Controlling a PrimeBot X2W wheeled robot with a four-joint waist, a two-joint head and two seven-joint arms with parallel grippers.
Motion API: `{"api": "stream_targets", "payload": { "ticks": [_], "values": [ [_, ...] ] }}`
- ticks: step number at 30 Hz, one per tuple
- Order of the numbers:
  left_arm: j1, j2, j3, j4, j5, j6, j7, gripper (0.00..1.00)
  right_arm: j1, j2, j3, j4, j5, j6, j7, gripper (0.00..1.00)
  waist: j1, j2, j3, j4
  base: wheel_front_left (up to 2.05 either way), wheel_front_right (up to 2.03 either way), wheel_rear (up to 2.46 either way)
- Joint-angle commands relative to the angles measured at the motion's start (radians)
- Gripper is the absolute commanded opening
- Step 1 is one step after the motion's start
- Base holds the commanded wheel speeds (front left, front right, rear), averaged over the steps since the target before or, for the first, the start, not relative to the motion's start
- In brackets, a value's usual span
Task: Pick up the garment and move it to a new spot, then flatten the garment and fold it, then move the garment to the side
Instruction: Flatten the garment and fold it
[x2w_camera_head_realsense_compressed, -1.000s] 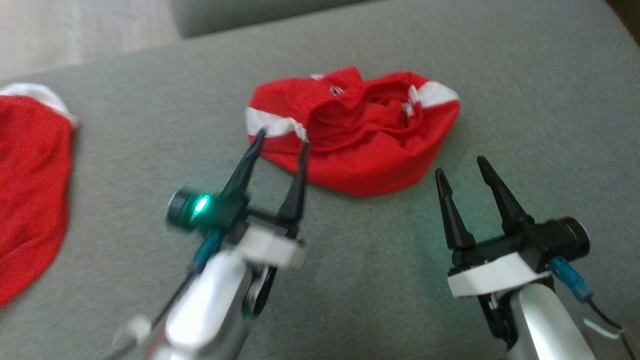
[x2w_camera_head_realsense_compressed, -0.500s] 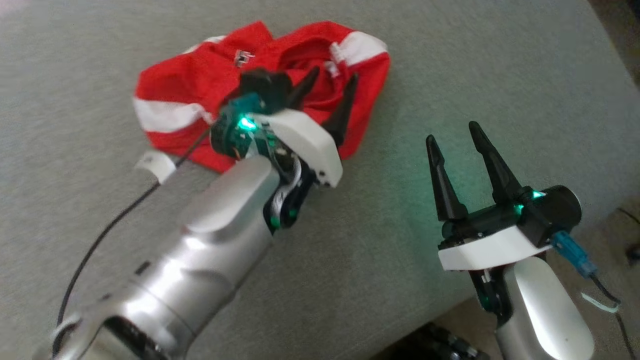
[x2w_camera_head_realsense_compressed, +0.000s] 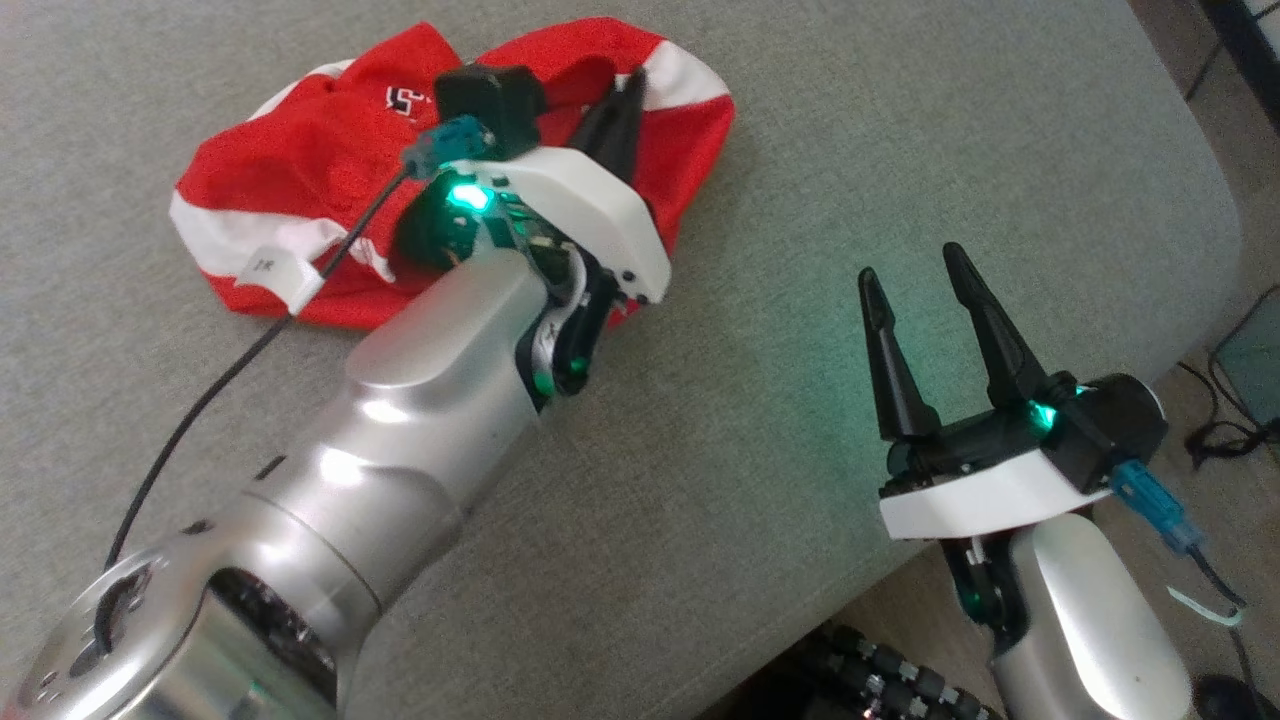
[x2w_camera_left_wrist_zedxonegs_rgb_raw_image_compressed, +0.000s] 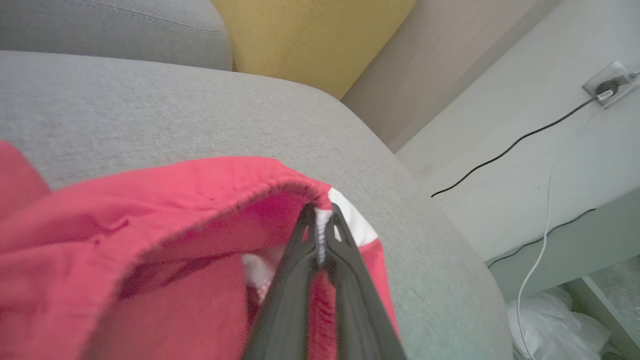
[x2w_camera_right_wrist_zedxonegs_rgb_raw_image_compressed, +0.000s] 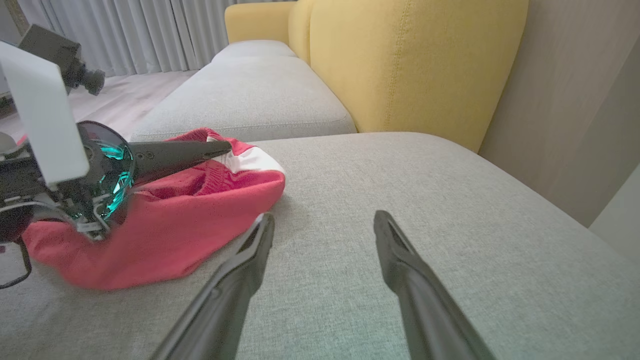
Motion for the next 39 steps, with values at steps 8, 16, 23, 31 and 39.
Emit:
{"api": "stream_targets", "payload": {
  "ticks": [8,16,23,31,39],
  "values": [
    [-0.151,-0.002,-0.086,-0.209,-0.135,-0.092,-0.036,0.00,0.011,-0.003,0.010,-0.016,-0.015,0.007,-0.004,1.00,0.0000,0.0000,-0.110,0.058,0.00,0.00,0.00],
    [-0.311,0.003,-0.028,-0.335,-0.213,-0.108,-0.076,0.00,0.063,-0.003,-0.023,-0.006,-0.053,0.007,-0.004,1.00,0.0000,0.0000,-0.249,0.142,0.00,0.00,0.00],
    [-0.143,0.209,-0.041,-0.476,-0.181,-0.038,-0.116,0.00,0.093,-0.003,-0.065,-0.032,-0.070,0.007,-0.004,1.00,0.0000,0.0000,-0.267,0.267,0.00,0.00,0.00],
    [0.263,0.423,-0.131,-0.503,-0.154,0.032,-0.169,0.00,0.085,-0.003,-0.081,-0.023,-0.070,0.007,-0.004,1.00,0.0000,0.0000,-0.210,0.364,0.00,0.00,0.00],
    [0.370,0.501,-0.084,-0.500,-0.077,0.041,-0.182,0.00,0.027,-0.037,-0.107,0.033,-0.001,0.007,-0.004,1.00,0.0000,0.0000,-0.174,0.454,0.00,0.00,0.00]
  ]
}}
